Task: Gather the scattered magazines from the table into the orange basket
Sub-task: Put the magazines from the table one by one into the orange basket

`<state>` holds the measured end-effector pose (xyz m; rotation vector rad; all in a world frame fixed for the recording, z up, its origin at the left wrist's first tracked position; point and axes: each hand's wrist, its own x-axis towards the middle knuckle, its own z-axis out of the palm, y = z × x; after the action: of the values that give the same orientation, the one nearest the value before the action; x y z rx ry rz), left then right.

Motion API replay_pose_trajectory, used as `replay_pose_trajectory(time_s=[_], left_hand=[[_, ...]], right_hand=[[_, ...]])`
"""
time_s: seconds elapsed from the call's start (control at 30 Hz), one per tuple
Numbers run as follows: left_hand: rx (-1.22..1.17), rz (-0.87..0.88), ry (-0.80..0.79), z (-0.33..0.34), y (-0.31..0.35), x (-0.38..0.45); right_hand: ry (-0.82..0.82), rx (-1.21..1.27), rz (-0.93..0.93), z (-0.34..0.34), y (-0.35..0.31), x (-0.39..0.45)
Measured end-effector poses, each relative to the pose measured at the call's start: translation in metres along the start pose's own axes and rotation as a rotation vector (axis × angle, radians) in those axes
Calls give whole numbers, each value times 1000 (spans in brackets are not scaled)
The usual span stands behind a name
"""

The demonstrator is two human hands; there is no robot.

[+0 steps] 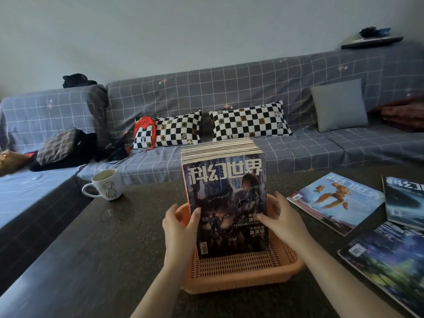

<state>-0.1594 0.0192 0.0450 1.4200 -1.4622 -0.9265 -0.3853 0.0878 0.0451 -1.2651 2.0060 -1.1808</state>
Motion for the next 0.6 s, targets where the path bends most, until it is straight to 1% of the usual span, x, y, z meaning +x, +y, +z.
replay_pose_trajectory(time_s=[0.03,0.07,0.1,0.2,0.27,0.4,0.6], left_hand=[[20,34,58,-1,0,-9],[43,77,80,0,0,-18],[79,121,64,1,0,-27],[231,219,-103,7,3,-47],[273,252,-186,13,8,-57],[238,258,-323,33,19,-72],[192,288,-429,82,33,-93]], right_hand=[[58,-29,-45,0,1,-9],[105,-63,-97,0,2,-19],[140,-106,-143,-1,3,-28],[183,-262,-245,-3,5,-49],[167,-302,-283,-5,6,-59],[122,-237,-258,-11,14,-75],[172,-114,-151,-39,32,-95]])
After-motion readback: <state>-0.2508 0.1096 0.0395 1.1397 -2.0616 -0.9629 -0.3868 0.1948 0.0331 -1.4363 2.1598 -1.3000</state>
